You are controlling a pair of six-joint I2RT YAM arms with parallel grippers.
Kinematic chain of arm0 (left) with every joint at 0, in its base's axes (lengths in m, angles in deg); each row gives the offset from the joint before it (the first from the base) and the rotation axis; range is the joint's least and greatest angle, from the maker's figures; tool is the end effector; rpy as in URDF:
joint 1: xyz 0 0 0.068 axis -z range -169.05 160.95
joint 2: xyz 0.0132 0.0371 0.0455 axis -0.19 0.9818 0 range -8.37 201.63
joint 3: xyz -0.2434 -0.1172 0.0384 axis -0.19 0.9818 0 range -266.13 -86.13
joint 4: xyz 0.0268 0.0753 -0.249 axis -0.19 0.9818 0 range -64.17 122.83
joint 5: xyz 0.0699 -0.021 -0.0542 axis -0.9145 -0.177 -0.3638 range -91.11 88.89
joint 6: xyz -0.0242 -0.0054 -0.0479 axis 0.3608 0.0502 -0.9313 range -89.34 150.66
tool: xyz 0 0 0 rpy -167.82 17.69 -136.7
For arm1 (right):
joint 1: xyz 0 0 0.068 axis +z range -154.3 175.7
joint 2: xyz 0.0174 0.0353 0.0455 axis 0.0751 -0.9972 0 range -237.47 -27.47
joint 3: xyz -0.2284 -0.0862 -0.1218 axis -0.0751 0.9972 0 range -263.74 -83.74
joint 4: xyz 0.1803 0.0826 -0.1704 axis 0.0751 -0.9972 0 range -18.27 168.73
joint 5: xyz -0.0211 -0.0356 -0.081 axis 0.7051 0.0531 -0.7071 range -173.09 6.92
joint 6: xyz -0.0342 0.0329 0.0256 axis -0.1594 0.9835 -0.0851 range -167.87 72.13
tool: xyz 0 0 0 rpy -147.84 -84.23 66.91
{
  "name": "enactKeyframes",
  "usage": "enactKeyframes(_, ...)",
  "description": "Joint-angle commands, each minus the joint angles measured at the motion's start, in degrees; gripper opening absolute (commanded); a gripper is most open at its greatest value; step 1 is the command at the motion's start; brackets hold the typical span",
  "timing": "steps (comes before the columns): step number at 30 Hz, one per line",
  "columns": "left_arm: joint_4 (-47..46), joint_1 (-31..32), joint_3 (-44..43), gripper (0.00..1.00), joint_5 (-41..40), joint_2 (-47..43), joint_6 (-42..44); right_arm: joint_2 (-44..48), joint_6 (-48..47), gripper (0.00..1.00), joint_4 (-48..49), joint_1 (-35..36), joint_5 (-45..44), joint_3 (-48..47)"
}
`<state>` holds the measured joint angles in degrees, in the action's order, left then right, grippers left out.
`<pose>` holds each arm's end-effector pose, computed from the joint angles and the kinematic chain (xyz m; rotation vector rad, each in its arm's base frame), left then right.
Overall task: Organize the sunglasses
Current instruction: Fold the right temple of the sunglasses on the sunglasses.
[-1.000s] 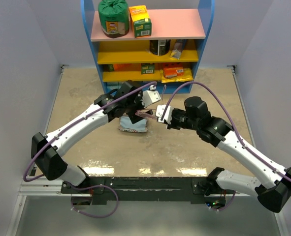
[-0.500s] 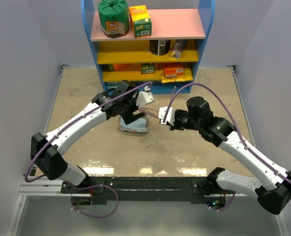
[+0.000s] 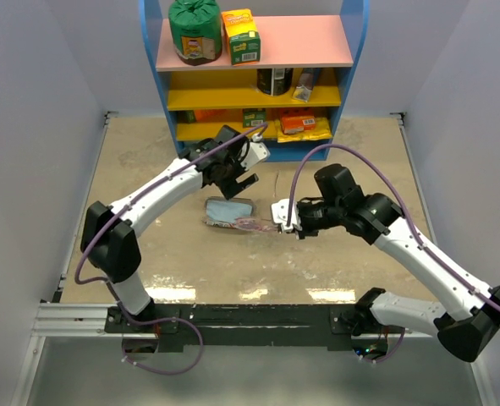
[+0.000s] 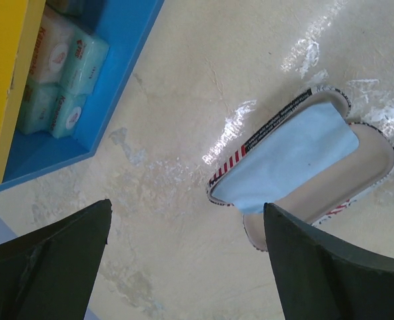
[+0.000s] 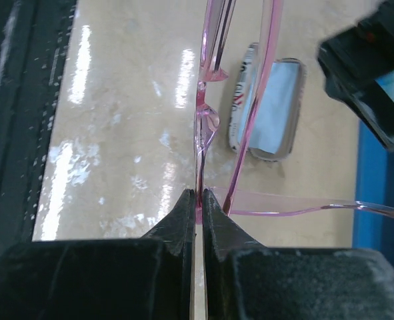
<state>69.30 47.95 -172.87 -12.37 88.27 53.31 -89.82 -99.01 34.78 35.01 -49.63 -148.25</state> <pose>0.2975 -0.2154 0.3054 1.1636 2.1924 0.1402 0.1557 0.1530 0.3475 -1.7662 1.3363 0.5552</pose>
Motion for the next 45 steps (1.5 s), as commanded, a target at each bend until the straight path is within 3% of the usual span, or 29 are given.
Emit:
enactKeyframes(1, -0.4, 0.0, -6.4, 1.0, -1.8, 4.1, -2.8, -0.5, -8.2, 0.0, -7.8, 0.0, 8.5, -3.0)
enactKeyframes(7, 1.9, 0.5, -10.5, 1.0, 2.3, 9.5, -2.5, -1.5, -10.8, 0.0, -9.3, 0.0, 12.2, -4.5)
enactKeyframes(19, 4.3, 5.4, -12.7, 1.0, 13.4, 10.5, -2.2, -5.2, -8.8, 0.0, -4.4, 0.0, 16.6, -3.3)
enactKeyframes(25, 5.0, 5.4, -14.0, 1.0, 19.8, 8.5, -1.8, -5.0, -7.3, 0.0, -1.9, 0.0, 12.6, -0.5)
enactKeyframes(32, 2.3, 5.4, -8.3, 1.0, 23.8, 0.9, 0.2, -1.9, -3.6, 0.0, 2.5, -2.0, 11.0, 3.2)
enactKeyframes(40, 1.7, 5.3, -3.8, 1.0, 26.5, -3.2, -0.7, 0.2, 10.5, 0.0, 17.5, -4.0, 6.1, 6.4)
enactKeyframes(45, 0.2, 5.4, -2.5, 1.0, 25.8, -5.8, -0.8, -1.1, 14.8, 0.0, 20.8, -4.1, 0.8, 6.4)
